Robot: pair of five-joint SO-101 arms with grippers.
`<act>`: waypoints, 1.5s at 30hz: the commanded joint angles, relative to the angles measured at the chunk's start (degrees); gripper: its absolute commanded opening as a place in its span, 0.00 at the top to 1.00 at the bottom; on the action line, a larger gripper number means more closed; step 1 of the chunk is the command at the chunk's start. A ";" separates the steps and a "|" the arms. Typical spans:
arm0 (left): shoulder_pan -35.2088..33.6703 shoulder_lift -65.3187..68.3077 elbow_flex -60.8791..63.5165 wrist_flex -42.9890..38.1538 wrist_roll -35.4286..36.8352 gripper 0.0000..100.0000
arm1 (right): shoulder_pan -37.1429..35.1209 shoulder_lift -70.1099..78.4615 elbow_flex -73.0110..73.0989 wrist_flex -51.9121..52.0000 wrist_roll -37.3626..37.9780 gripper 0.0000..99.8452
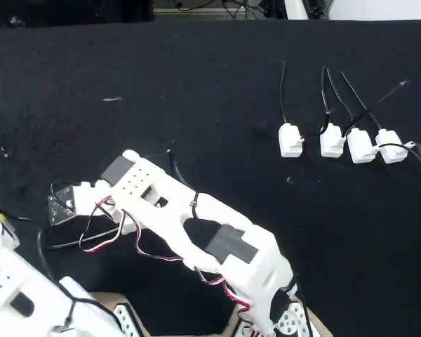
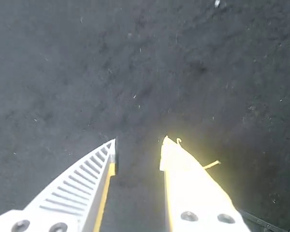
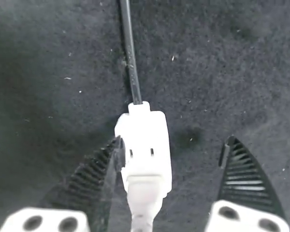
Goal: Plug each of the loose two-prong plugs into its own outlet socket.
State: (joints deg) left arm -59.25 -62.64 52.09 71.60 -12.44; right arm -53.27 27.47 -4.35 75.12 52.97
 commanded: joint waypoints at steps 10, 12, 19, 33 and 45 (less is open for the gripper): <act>4.26 -9.58 1.36 2.64 -2.73 0.84 | 2.37 0.40 -0.13 1.23 2.73 0.70; 5.05 -9.58 1.80 2.64 -2.73 0.84 | 2.37 -0.57 0.22 1.23 2.46 0.70; 5.41 -9.58 1.98 2.64 -2.55 0.84 | 2.37 -9.10 0.40 1.41 -0.35 0.69; 5.41 -9.58 2.07 3.08 -2.55 0.84 | 2.73 -10.07 11.65 -6.24 1.93 0.69; 5.32 -9.76 2.07 3.08 -2.73 0.84 | 2.73 -3.03 9.36 -5.89 6.33 0.70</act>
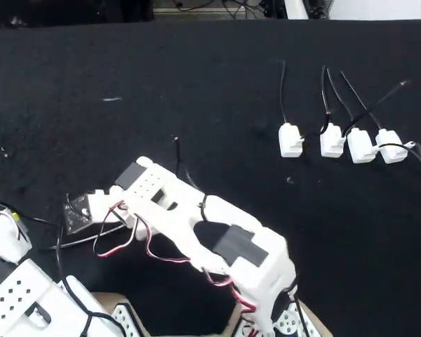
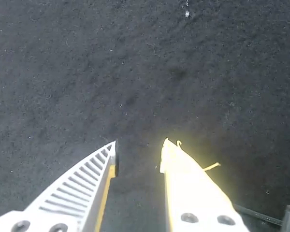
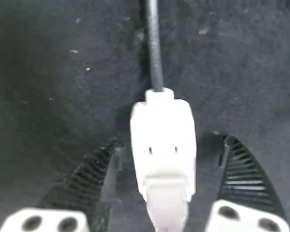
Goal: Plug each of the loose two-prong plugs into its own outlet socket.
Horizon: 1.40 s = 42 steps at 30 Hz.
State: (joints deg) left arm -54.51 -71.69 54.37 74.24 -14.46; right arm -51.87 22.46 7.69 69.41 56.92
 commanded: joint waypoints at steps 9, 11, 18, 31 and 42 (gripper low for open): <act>0.57 -1.05 -0.22 2.29 -0.79 0.84 | 3.43 4.26 -12.88 7.38 -1.23 0.96; 0.57 -1.05 -0.31 2.37 -0.79 0.84 | 5.27 4.18 -14.64 7.91 -5.10 0.99; 0.57 -1.05 -0.22 2.37 -0.79 0.84 | 16.44 4.18 -20.88 9.23 -30.07 0.99; 1.80 -1.05 -0.40 2.02 -0.79 0.84 | 45.10 4.62 -30.55 9.58 -58.73 0.99; 4.88 -1.05 -0.66 2.02 -0.70 0.84 | 50.90 12.26 -39.87 12.48 -55.82 0.99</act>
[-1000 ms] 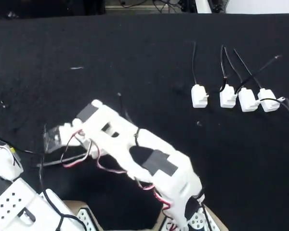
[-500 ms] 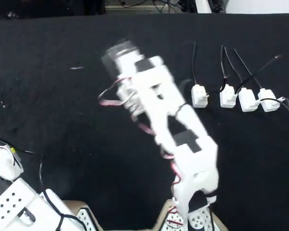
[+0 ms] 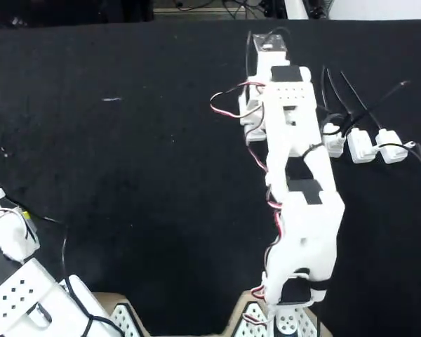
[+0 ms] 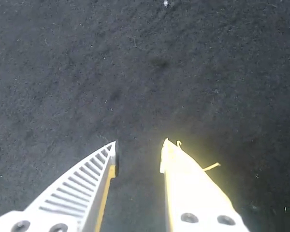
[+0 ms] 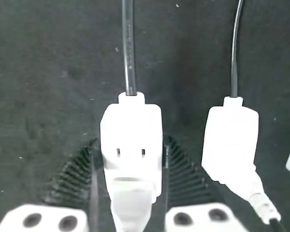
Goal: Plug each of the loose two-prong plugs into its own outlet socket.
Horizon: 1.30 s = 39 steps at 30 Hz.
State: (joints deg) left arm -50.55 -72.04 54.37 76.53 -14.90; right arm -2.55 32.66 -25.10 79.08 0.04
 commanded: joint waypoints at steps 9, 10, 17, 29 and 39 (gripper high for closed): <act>0.92 -0.70 -0.40 0.09 -0.35 0.84 | 2.29 14.81 -25.54 8.26 1.05 0.99; 0.92 -0.70 -0.31 0.09 -0.35 0.84 | 2.37 16.13 -27.47 8.88 1.05 0.99; 0.92 -0.70 -0.31 0.00 -0.35 0.84 | 2.46 25.10 -39.34 14.95 0.44 0.99; 0.84 -0.70 -0.22 0.09 -0.35 0.84 | 3.25 31.08 -53.93 21.71 -3.16 0.82; 0.84 -0.70 -0.48 0.00 -0.44 0.84 | 2.02 30.90 -58.59 22.07 -2.99 0.74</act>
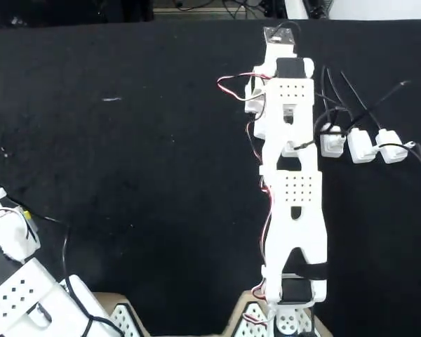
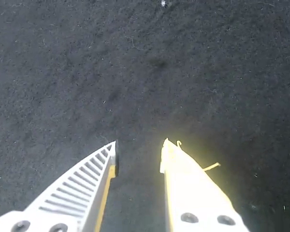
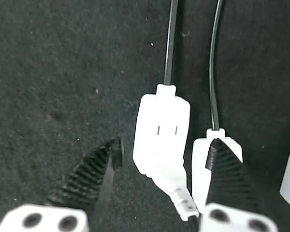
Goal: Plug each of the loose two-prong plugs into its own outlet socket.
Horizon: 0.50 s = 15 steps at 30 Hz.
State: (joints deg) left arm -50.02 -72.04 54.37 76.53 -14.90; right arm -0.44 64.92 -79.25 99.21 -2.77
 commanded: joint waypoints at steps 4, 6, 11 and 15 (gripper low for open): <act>0.31 -0.70 -0.66 -0.09 -0.44 0.84 | -0.18 -2.86 -5.41 2.02 -0.26 0.74; 0.31 -0.70 -0.57 -0.18 -0.44 0.84 | -0.26 -5.23 -5.58 2.02 -0.26 0.74; 0.31 -0.70 -0.66 -0.18 -0.44 0.84 | -5.27 -13.32 -3.91 2.02 1.23 0.74; 0.22 -0.70 -0.31 -0.26 -0.44 0.84 | -10.64 -20.97 -0.31 2.02 2.90 0.74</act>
State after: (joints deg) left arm -50.02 -72.04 54.37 76.53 -14.90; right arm -5.54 54.90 -81.19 99.30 -1.01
